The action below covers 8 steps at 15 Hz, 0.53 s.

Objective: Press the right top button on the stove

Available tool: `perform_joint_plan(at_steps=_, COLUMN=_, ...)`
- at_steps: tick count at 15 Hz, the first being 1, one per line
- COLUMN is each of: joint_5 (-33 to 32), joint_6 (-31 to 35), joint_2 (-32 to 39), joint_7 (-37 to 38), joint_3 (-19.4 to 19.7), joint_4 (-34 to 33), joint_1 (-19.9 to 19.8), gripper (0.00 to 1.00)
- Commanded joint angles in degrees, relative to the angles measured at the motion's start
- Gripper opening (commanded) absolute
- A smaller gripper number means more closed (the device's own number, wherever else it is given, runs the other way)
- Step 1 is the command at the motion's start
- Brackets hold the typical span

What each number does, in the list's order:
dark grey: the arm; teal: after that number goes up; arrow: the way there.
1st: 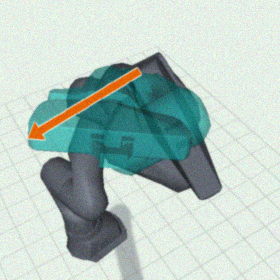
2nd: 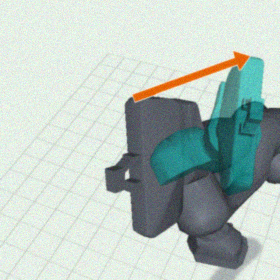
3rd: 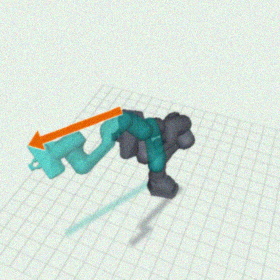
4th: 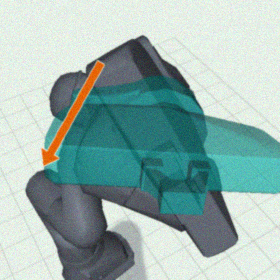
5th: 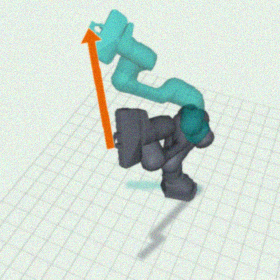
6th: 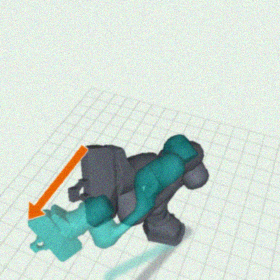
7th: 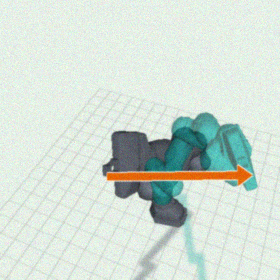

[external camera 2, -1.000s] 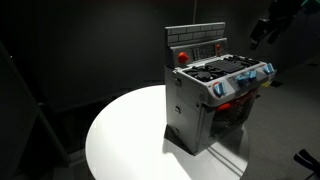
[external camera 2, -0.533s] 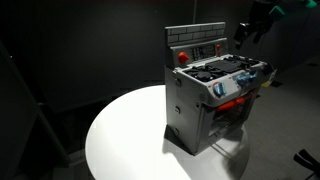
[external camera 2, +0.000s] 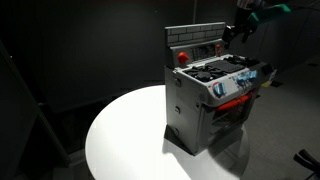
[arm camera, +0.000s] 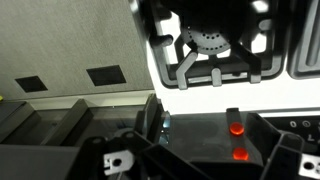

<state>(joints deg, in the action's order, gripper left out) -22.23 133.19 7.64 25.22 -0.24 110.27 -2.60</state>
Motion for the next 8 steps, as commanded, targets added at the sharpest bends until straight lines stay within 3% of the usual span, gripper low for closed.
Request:
perform_joint_plan(at_steps=1, joint_5=-1.13, joint_6=0.01, joint_2=3.82, joint_7=1.63, joint_3=2.12, joint_4=-5.28, joint_1=2.1, gripper=1.0)
perform_joint_plan(at_steps=8, joint_5=-0.89, joint_6=-0.1, joint_2=7.04, joint_7=1.77, joint_3=4.3, joint_4=-9.46, joint_1=4.36, gripper=1.0)
